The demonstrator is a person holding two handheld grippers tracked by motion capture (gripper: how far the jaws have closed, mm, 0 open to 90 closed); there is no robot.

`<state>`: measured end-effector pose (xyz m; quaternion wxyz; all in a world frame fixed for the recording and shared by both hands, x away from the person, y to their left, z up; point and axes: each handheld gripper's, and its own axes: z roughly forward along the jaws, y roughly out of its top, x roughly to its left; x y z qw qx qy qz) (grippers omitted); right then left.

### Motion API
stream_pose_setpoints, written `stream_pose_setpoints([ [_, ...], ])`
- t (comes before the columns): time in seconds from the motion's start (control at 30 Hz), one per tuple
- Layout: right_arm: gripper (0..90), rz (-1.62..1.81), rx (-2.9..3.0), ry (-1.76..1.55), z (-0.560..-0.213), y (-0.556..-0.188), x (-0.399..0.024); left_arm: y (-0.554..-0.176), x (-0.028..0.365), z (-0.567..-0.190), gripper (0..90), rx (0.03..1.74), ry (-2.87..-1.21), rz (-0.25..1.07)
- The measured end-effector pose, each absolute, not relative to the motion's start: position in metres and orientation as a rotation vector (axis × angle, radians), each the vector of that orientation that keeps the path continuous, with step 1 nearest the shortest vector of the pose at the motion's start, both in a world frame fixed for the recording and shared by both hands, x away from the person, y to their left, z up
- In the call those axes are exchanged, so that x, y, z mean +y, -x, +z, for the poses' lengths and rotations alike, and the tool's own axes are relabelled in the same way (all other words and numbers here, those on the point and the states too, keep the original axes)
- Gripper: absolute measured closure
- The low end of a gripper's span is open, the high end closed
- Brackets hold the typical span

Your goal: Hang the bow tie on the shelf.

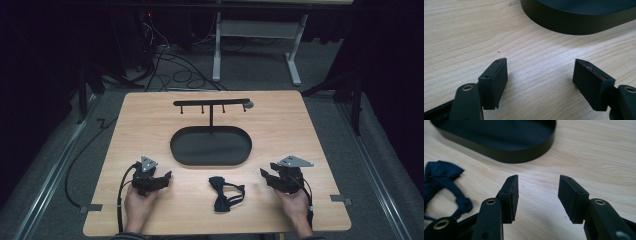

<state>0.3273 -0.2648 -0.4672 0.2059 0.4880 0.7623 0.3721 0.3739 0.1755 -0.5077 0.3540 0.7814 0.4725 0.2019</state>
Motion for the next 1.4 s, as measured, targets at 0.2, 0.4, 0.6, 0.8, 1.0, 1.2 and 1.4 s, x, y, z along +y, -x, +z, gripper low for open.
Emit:
stream_pose_setpoints([
  [0.2, 54.1, 1.077, 2.195, -1.313, -0.468, -0.322, -0.249, -0.374, 0.176, -0.508, 28.7, 1.221, -2.021, 0.522],
  [0.4, 54.0, 1.094, 2.288, -1.250, -0.468, -0.316, -0.227, -0.374, 0.176, -0.508, 28.7, 1.222, -2.020, 0.522],
  [0.6, 54.0, 1.102, 2.341, -1.236, -0.473, -0.316, -0.215, -0.374, 0.176, -0.508, 28.7, 1.222, -2.021, 0.523],
  [0.8, 54.4, 1.083, 2.404, -1.244, -0.479, -0.319, -0.208, -0.374, 0.175, -0.508, 28.7, 1.224, -2.021, 0.523],
  [1.0, 62.3, 1.056, 2.460, -1.236, -0.485, -0.321, -0.203, -0.373, 0.175, -0.508, 28.6, 1.225, -2.021, 0.522],
  [1.2, 76.4, 1.020, 2.499, -1.204, -0.492, -0.322, -0.201, -0.373, 0.175, -0.508, 28.6, 1.225, -2.020, 0.523],
  [1.4, 82.2, 1.019, 2.504, -1.161, -0.488, -0.322, -0.199, -0.373, 0.175, -0.508, 28.6, 1.225, -2.021, 0.523],
])
